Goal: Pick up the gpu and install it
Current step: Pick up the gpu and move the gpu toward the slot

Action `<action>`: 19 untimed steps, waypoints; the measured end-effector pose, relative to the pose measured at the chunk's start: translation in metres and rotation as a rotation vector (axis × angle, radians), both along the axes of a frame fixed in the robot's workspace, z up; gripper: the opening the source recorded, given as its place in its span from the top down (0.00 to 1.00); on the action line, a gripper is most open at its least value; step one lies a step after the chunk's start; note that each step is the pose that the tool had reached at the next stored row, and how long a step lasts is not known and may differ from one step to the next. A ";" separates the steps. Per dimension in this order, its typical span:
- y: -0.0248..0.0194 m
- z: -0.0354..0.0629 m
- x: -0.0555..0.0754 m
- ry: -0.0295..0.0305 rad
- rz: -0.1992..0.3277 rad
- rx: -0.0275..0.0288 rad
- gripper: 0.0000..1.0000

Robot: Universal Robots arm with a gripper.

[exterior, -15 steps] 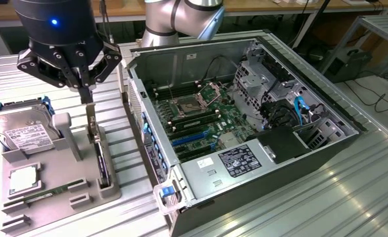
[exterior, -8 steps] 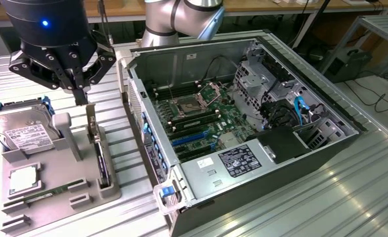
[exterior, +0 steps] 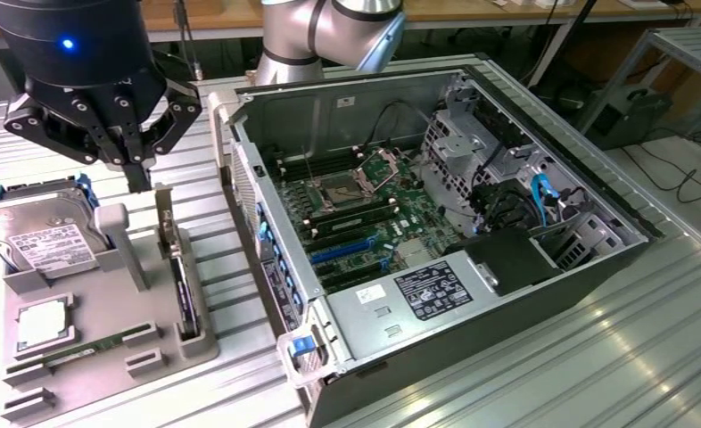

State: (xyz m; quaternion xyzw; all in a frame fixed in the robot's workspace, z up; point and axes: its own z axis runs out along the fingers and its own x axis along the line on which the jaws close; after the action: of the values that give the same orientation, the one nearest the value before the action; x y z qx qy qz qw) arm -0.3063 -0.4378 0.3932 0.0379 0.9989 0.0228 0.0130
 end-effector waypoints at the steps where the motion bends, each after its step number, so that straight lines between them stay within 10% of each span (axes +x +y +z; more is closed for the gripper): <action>1: 0.0000 0.0000 0.000 0.0000 0.000 0.0000 0.89; 12: 0.0000 0.0000 0.000 0.0000 0.000 0.0000 0.89; 19: 0.0000 0.0000 0.000 0.0000 0.000 0.0000 0.58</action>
State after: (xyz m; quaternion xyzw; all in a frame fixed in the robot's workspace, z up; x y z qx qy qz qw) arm -0.3063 -0.4378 0.3932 0.0379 0.9989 0.0228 0.0130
